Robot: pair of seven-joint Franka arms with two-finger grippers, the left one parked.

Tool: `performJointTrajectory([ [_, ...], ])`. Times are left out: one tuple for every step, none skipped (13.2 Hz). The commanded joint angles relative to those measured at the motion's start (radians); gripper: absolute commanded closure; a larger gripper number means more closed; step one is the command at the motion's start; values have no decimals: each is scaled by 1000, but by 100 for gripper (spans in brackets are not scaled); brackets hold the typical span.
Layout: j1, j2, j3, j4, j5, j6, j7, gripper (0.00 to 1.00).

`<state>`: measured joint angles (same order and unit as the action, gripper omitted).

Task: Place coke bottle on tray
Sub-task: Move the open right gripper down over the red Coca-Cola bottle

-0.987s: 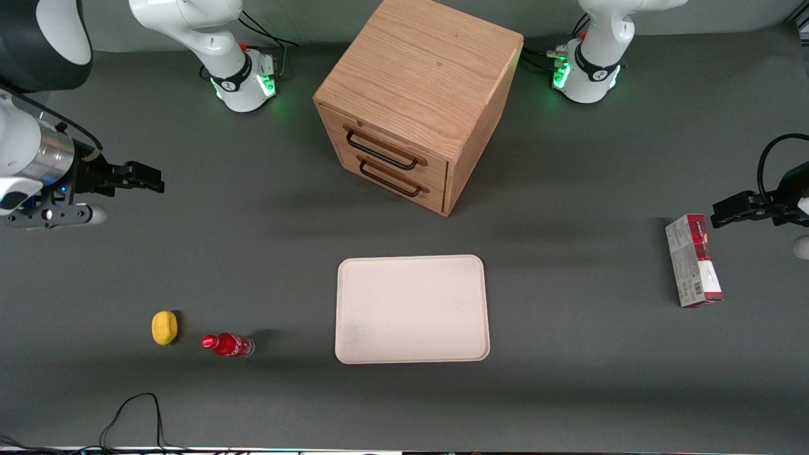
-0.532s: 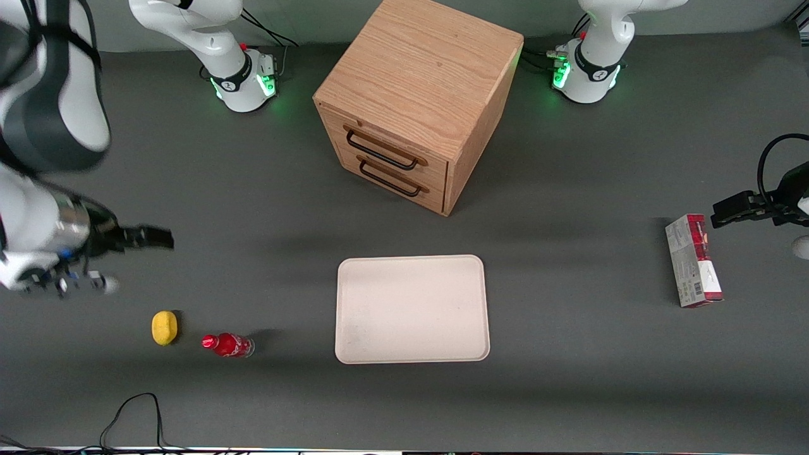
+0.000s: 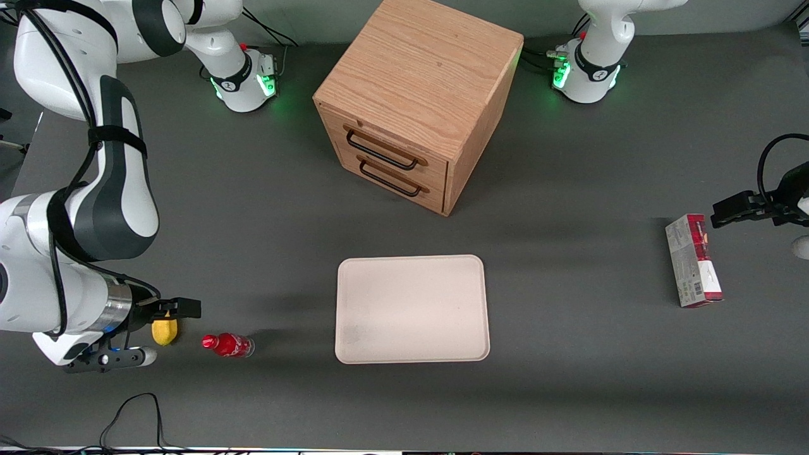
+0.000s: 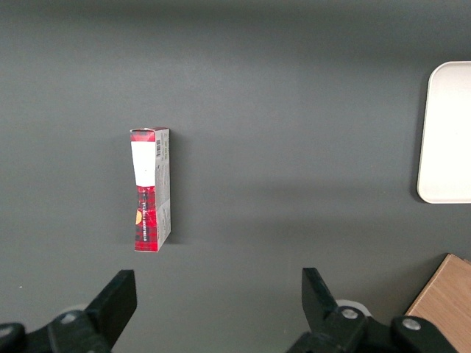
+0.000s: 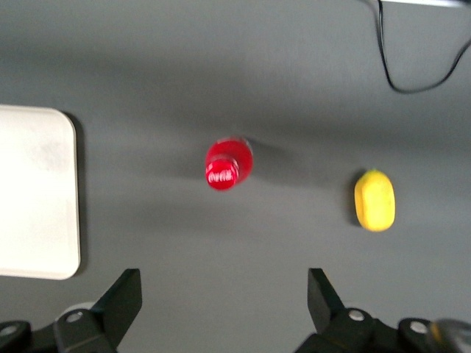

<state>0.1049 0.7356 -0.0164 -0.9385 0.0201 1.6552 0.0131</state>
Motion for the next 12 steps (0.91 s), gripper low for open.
performJointTrajectory([
  [1, 66, -1, 43, -6, 46, -25, 0],
  [-1, 82, 1, 43, -5, 66, -27, 0],
  [2, 99, 1, 43, -5, 105, -25, 0],
  [10, 110, 1, 43, -6, 121, -24, 0],
  [15, 114, -1, 43, -8, 123, -21, 0],
  [19, 116, -1, 43, -8, 124, -18, 0],
  [19, 119, -1, 41, -8, 126, -22, 0],
  [19, 123, -1, 37, -8, 139, -21, 0],
  [21, 125, -2, 29, -9, 162, -22, 0],
  [19, 125, -2, 21, -9, 176, -25, 0],
  [19, 125, -2, 17, -11, 176, -25, 0],
  [19, 126, -2, 15, -11, 178, -27, 0],
])
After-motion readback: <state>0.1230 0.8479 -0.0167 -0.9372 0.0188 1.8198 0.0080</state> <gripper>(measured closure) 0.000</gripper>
